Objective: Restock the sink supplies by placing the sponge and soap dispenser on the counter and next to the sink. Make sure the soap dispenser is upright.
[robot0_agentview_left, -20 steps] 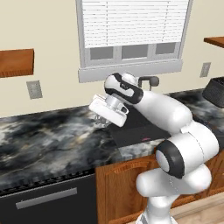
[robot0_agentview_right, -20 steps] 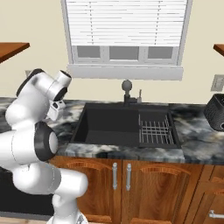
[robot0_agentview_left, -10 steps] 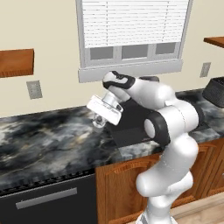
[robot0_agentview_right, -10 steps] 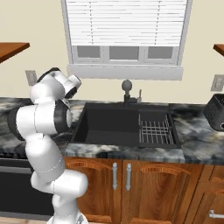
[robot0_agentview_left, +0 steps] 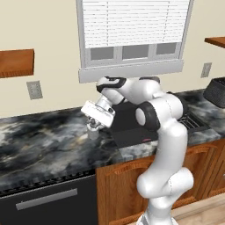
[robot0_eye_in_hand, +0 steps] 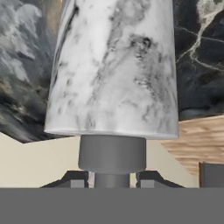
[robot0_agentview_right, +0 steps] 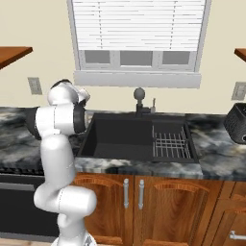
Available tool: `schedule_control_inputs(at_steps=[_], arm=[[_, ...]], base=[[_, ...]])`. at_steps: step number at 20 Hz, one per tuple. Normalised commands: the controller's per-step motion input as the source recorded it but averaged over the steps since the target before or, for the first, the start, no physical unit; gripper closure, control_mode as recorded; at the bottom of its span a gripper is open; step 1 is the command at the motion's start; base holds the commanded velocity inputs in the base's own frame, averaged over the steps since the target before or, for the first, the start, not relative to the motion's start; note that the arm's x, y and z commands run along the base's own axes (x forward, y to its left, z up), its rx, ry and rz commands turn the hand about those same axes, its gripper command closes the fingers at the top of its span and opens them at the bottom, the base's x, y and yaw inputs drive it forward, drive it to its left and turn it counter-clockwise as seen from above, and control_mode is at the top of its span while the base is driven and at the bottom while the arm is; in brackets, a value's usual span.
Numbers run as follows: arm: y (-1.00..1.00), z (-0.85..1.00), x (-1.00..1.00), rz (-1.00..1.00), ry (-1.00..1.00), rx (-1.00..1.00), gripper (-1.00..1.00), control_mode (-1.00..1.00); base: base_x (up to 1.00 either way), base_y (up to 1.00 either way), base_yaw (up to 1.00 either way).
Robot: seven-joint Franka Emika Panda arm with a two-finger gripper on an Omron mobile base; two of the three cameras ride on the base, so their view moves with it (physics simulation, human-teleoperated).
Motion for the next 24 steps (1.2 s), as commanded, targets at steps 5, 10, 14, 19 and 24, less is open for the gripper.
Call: schedule_control_inputs(at_steps=[5,10,14,19,24], arm=[[-0.07,-0.06,0.57,-0.03,0.00,0.00,1.00,-1.00],[-0.05,-0.06,0.70,-0.03,0.01,0.00,1.00,-1.00],[-0.28,-0.06,0.50,-0.05,0.00,0.00,1.00,-1.00],[-0.16,-0.29,0.58,-0.02,0.00,0.00,1.00,-1.00],[-0.14,-0.51,0.45,-0.01,0.00,0.00,1.00,-1.00]], base=[[0.00,0.00,0.00],[0.00,0.00,0.00],[0.00,0.00,0.00],[0.00,0.00,0.00],[0.00,0.00,0.00]])
